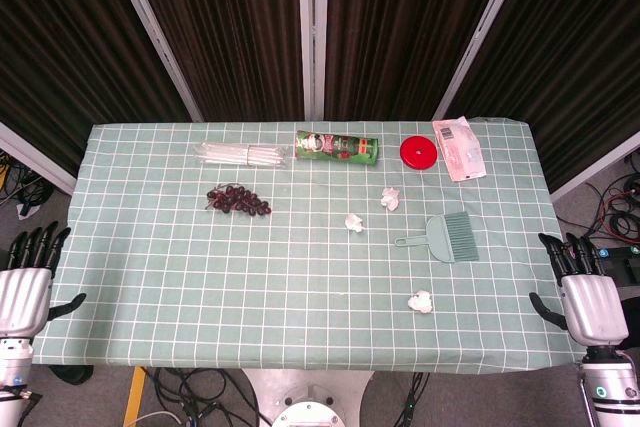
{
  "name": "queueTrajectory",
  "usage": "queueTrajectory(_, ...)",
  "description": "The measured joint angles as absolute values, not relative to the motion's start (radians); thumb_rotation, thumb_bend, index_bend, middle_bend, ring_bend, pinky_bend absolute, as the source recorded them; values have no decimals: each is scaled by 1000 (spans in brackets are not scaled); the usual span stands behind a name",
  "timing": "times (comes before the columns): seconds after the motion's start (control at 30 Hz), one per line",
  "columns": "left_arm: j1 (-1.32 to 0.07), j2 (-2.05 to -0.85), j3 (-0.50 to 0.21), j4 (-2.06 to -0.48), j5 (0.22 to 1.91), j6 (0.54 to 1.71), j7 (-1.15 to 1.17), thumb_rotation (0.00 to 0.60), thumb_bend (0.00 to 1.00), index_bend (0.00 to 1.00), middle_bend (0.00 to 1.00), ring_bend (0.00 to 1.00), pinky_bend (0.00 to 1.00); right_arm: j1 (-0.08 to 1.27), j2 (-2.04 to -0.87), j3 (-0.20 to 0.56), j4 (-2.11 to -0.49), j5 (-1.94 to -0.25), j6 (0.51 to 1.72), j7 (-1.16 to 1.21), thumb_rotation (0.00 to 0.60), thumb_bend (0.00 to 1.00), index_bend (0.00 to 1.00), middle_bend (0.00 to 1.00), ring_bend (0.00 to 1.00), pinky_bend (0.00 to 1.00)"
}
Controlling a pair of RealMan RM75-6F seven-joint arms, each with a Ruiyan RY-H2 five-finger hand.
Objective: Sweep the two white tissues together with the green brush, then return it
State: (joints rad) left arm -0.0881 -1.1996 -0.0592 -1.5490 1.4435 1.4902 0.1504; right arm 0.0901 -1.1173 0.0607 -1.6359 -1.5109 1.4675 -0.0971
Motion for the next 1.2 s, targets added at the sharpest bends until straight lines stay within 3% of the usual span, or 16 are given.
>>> queueTrajectory(0.33, -88, -1204, -60, -1543, 1447, 1494, 141, 600, 0, 71, 7, 0, 34, 90, -1112, 55, -1644, -1524, 1469, -84, 600, 173, 14, 156, 0, 13)
queueTrajectory(0.53, -91, -1205, -59, -1537, 1447, 1486, 133, 600, 0, 71, 7, 0, 34, 110, -1110, 54, -1650, -1535, 1441, -81, 600, 181, 94, 259, 0, 27)
queueTrajectory(0.83, -93, -1207, -59, -1536, 1448, 1484, 133, 600, 0, 71, 7, 0, 34, 252, -1141, 76, -1617, -1533, 1233, -57, 600, 224, 232, 345, 26, 27)
queueTrajectory(1.2, -89, -1200, -55, -1544, 1444, 1480, 136, 600, 0, 71, 7, 0, 34, 466, -1370, 124, -1349, -1433, 943, -62, 600, 223, 329, 387, 26, 33)
